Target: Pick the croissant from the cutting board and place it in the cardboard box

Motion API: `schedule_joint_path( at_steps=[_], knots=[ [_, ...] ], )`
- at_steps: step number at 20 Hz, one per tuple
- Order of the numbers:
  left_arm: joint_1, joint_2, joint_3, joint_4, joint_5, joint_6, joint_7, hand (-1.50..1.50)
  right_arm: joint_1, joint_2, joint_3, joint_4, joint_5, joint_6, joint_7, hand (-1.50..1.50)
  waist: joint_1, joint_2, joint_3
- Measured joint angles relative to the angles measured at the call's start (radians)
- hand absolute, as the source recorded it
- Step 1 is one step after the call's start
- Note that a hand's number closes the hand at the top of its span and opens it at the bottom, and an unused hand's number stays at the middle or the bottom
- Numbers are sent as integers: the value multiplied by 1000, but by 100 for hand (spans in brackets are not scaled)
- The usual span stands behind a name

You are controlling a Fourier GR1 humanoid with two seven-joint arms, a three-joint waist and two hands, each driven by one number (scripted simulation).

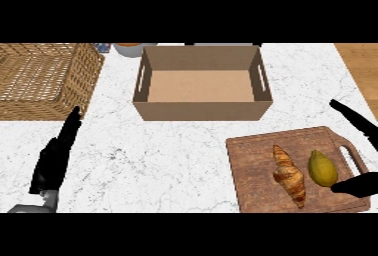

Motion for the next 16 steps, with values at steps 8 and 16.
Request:
schedule_joint_path(
  at_steps=[8, 16],
  knots=[
    [11, -17, -2, -36, -22, 0, 23, 0, -2, -33, 115, -191, 27, 191, 318, -150, 1, 0, 2],
    [21, -34, 34, -50, -44, -36, 31, 0, -5, 100, 163, -209, 160, 224, 466, -150, 2, 1, 3]
  ],
)
